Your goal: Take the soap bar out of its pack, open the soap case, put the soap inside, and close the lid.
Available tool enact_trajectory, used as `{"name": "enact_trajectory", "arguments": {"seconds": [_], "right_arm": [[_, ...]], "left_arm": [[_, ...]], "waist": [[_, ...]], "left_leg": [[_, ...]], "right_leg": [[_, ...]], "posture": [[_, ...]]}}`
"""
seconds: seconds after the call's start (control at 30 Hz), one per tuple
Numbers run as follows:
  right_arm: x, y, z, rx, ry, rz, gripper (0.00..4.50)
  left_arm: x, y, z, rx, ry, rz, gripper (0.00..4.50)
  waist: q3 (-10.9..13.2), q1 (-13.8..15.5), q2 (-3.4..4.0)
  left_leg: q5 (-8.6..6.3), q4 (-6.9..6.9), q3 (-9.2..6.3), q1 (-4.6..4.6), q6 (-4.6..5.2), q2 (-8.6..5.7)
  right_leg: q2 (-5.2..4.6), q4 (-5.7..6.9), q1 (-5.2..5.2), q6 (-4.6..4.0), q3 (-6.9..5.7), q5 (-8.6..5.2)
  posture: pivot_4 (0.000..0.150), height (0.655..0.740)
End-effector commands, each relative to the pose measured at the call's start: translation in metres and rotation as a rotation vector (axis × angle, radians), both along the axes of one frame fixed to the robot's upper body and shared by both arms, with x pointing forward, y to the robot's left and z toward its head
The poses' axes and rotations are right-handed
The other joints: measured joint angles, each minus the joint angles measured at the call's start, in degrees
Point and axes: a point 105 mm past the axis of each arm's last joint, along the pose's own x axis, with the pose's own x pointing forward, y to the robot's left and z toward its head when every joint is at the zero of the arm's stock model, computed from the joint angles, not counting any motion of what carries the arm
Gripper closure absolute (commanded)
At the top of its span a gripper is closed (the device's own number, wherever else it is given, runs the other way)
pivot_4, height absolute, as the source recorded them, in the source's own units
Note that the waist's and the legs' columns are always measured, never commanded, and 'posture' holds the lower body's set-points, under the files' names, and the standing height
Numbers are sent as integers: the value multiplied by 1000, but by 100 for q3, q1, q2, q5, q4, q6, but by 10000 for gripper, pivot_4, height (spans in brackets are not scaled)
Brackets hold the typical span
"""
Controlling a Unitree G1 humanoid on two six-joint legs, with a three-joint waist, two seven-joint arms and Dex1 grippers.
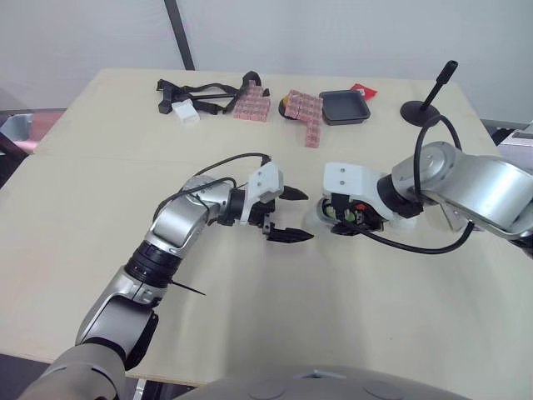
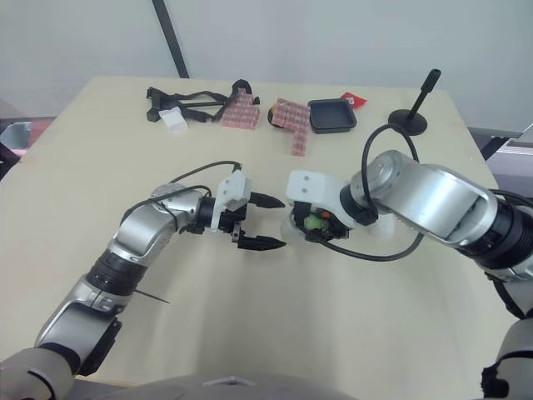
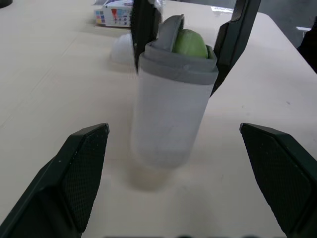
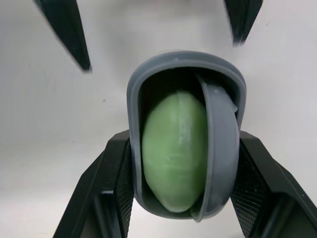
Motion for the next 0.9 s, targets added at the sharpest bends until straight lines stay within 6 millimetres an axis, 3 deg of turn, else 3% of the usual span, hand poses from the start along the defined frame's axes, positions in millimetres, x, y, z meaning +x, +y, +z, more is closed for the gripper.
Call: {"name": "enact_trajectory", "arguments": {"seconds": [0.03,0.9], "right_arm": [[3,6,11,0,-39,33,24447],[4,12,5,-22,-40,68,24447]], "left_arm": [[0,-7,6,-16,-62,-3,0],[1,-21,10,-35,-95,-50,0]], "waist": [[0,1,0],[0,7,0]], "left_leg": [[0,1,0,0,0,0],[1,16,0,2,2,2]], "right_leg": [[0,0,0,0,1,0],[3,16,0,0,11,0]], "posture": [[1500,7400],[1500,7400]]}}
